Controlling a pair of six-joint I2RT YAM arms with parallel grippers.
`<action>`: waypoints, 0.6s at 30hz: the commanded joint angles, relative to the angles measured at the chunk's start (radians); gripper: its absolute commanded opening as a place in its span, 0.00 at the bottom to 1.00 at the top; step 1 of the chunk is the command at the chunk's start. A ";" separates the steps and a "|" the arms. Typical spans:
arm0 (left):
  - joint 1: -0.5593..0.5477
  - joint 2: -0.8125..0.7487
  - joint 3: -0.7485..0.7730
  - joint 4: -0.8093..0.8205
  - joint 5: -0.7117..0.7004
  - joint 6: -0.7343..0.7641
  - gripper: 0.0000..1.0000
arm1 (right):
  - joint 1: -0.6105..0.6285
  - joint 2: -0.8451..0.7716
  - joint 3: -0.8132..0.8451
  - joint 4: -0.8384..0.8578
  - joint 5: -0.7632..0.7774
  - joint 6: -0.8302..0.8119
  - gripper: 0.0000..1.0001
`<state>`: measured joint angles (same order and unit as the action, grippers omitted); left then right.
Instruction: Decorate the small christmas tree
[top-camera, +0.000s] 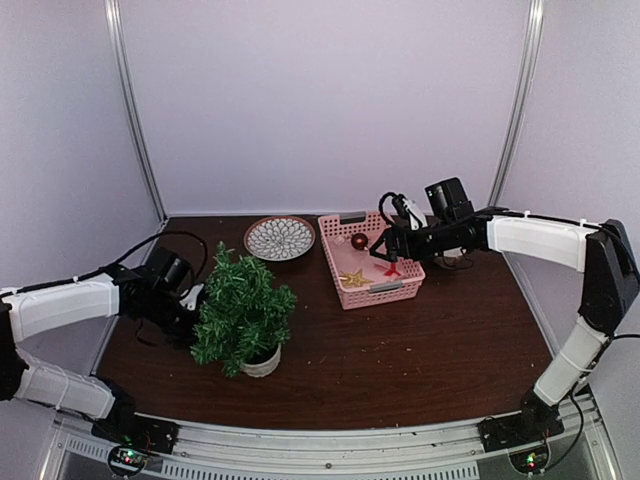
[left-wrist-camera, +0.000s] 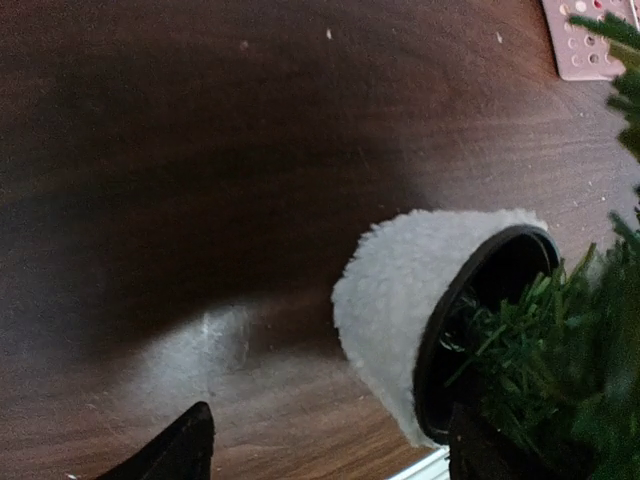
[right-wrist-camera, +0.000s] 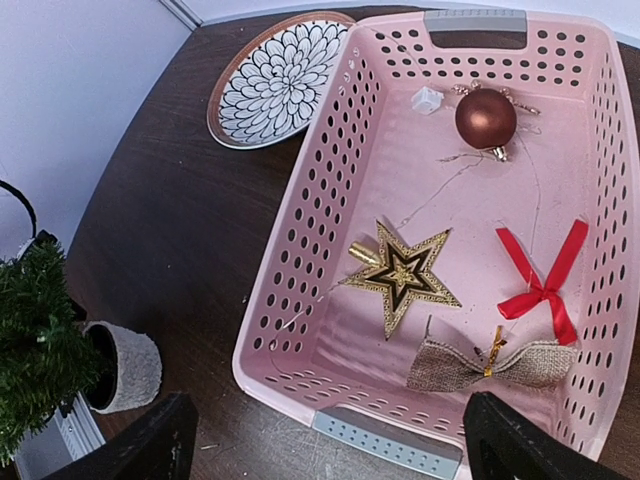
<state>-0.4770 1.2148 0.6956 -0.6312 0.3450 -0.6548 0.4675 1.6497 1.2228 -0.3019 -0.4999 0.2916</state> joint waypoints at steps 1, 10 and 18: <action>-0.029 -0.035 -0.068 0.121 0.109 -0.055 0.79 | 0.011 0.008 0.030 0.019 -0.012 0.004 0.97; -0.055 0.030 -0.124 0.342 0.158 -0.144 0.69 | 0.012 0.022 0.023 0.040 -0.023 0.016 0.96; -0.082 0.130 -0.130 0.482 0.161 -0.192 0.59 | 0.012 0.022 0.020 0.044 -0.020 0.014 0.97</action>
<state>-0.5400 1.3010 0.5777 -0.2897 0.4850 -0.8051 0.4740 1.6684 1.2251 -0.2794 -0.5106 0.2993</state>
